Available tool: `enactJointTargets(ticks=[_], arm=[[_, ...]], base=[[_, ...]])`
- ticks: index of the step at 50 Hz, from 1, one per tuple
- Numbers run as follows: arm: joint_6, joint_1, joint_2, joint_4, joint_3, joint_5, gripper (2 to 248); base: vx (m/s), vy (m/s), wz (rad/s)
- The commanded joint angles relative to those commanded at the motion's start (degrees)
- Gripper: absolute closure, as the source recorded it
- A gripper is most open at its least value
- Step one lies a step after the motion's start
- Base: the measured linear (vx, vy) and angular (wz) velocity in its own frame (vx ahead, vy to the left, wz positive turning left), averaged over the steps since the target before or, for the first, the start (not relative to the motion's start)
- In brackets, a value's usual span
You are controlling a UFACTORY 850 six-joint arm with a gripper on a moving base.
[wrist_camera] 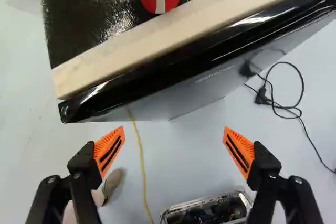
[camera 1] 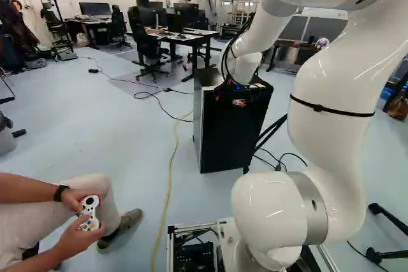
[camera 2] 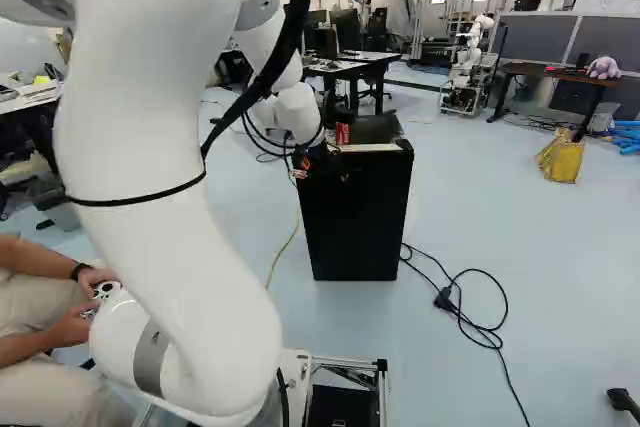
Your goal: Grab a drink from the fridge
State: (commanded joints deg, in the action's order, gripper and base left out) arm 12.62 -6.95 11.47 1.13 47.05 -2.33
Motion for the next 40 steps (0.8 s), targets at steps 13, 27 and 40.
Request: enactJointTargets(ticks=[13,27,40], arm=[[0.0,-0.2,-3.4,-2.0,-3.9,7.8,3],[0.0,-0.6,-7.3,-4.6,-8.2,16.4,3],[0.0,-1.1,-11.0,-7.8,-12.0,24.1,3]], base=[[0.0,0.0,0.0],[0.0,0.0,0.0],[0.0,0.0,0.0]])
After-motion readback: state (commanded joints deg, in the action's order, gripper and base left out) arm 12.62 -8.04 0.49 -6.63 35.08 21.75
